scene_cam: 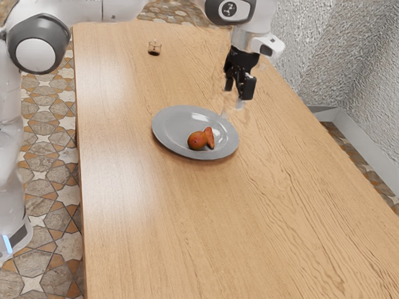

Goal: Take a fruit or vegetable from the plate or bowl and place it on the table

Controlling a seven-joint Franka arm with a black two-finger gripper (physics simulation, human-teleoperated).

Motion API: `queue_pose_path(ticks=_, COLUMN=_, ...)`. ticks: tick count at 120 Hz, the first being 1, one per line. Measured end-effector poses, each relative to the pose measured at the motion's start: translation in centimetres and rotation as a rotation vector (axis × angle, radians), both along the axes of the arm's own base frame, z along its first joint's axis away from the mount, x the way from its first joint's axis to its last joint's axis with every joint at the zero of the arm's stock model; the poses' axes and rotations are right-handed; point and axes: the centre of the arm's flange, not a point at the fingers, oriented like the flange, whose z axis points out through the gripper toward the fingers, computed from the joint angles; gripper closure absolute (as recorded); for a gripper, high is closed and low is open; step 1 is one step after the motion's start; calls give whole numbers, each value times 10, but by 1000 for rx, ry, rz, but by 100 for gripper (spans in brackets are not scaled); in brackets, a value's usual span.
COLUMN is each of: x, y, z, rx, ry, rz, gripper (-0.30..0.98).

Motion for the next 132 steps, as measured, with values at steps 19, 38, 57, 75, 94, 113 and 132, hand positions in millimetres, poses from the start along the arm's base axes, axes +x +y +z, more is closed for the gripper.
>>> queue_pose_path(ticks=19, x=8, y=68, z=25, rx=-30, ry=-27, rz=157, gripper=0)
queue_pose_path(ticks=38, x=6, y=77, z=22, rx=-45, ry=-3, rz=196, gripper=0)
queue_pose_path(ticks=57, x=20, y=52, z=4, rx=-44, ry=29, rz=171, gripper=0)
queue_pose_path(ticks=75, x=42, y=55, z=-40, rx=-32, ry=95, rz=192, gripper=0)
queue_pose_path(ticks=94, x=51, y=61, z=-59, rx=-25, ry=115, rz=212, gripper=0)
queue_pose_path(ticks=113, x=58, y=60, z=-72, rx=-21, ry=117, rz=217, gripper=0)
queue_pose_path(ticks=132, x=64, y=65, z=-100, rx=-22, ry=125, rz=222, gripper=0)
